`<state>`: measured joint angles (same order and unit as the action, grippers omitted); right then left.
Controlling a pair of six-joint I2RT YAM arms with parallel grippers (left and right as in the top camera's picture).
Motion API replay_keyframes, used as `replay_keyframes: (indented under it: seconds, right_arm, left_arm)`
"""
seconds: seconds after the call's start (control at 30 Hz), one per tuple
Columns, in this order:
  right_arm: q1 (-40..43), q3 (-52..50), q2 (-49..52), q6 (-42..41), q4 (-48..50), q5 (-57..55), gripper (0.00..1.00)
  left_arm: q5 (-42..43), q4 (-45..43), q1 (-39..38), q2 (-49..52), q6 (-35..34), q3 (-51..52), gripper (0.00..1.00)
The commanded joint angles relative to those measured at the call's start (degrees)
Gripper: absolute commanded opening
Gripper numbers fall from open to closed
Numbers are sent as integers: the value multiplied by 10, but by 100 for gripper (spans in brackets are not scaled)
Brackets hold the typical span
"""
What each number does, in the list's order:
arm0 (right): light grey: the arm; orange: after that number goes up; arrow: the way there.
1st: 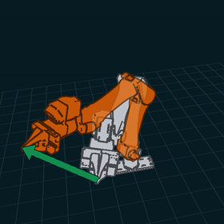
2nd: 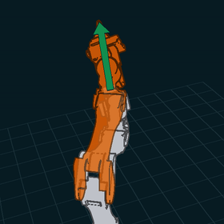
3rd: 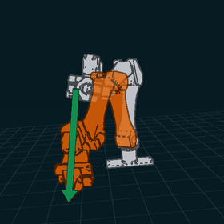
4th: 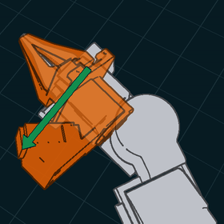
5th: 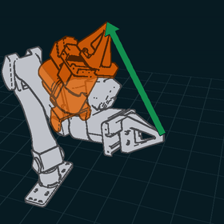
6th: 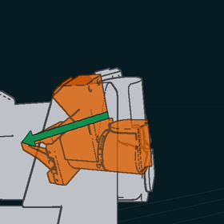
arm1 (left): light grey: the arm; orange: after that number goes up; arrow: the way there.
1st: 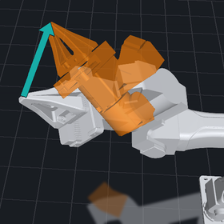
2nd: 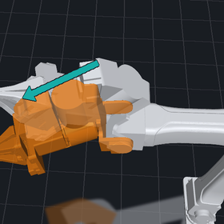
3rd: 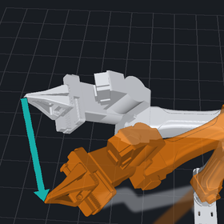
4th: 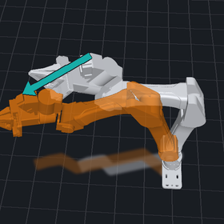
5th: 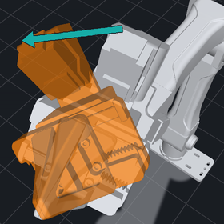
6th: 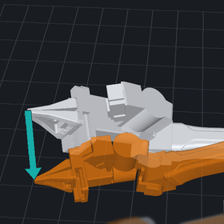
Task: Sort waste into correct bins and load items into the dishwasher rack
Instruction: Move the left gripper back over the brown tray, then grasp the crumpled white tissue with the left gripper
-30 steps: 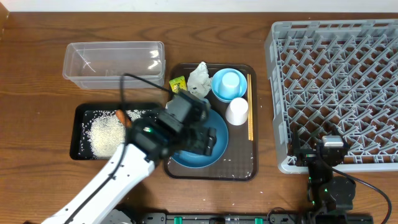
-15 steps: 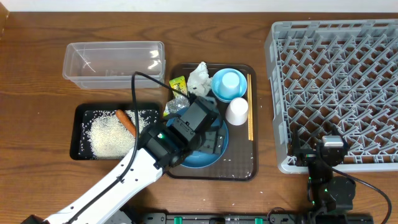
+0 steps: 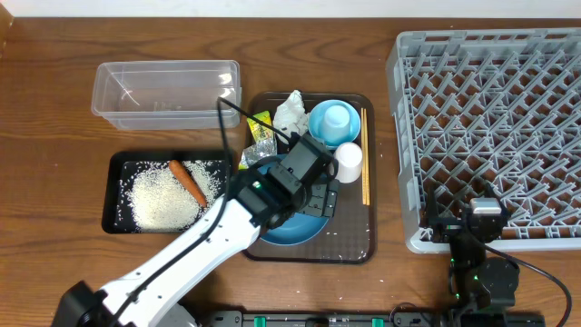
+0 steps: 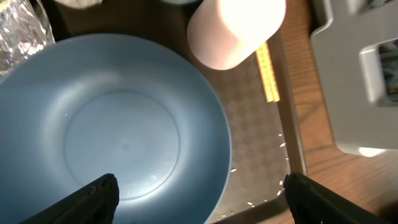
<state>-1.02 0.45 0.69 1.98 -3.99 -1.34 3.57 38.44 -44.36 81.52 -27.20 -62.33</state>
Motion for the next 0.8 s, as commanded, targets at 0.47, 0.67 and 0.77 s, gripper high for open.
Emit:
replay_keyframes:
  seconds: [0.47,0.67,0.77]
  right_arm:
    - [6,-2,-2,4,-1,-3,99]
    - [6,-2,-2,4,-1,-3,99]
    - [6,-2,-2,4,-1,-3,99]
  left_arm:
    - [-144,88,86,-34,-97,-6,88]
    - [-153,115,93,-34,-96,-6,82]
    - [-206,96,100,-34,-96,-6,80]
